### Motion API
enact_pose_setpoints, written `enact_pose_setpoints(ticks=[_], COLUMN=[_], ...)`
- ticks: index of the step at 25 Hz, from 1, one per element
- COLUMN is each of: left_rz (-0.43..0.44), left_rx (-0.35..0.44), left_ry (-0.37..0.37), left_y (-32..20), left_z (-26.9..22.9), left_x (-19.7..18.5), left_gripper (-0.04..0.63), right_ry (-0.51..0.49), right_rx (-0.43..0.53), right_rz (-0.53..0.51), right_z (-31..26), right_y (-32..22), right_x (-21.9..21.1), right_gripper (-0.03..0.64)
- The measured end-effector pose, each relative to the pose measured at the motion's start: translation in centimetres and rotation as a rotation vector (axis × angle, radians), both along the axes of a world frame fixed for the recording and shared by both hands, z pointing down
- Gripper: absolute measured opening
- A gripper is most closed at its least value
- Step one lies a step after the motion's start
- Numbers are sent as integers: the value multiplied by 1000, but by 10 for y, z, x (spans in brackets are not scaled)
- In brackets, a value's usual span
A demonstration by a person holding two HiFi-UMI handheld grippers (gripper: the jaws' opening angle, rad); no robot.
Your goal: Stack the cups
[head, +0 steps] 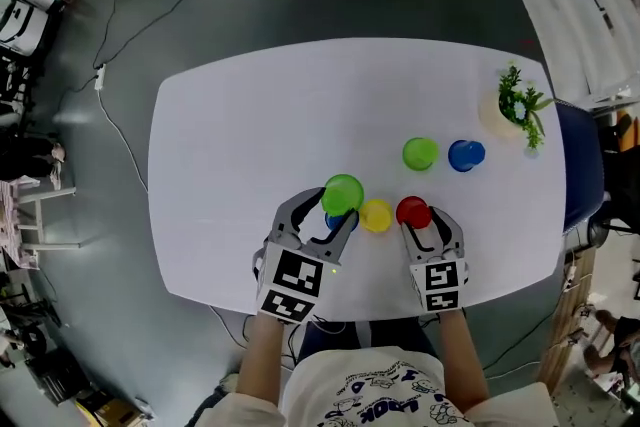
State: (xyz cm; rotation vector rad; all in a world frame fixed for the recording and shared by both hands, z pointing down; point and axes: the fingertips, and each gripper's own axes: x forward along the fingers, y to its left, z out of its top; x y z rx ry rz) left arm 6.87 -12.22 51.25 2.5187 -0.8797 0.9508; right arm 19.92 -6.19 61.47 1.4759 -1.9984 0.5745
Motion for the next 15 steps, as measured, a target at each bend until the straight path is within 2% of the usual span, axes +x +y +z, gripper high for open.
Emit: enact_pose_setpoints(ticks=[12, 13, 15], left_rz=[19, 16, 13], left_rx=[-61, -65, -69], left_ry=[-26, -25, -17], left_y=[47, 48, 49], left_z=[14, 14, 15], left_x=[1, 0, 1], left_gripper=[229, 229, 229], right_ry=[-20, -33, -69], right_rx=[-5, -6, 1], right_rz=[-2, -3, -1], right_z=[3, 2, -2], right_y=[2, 1, -1], right_x=[-5, -7, -9], right_gripper=[247, 256, 337])
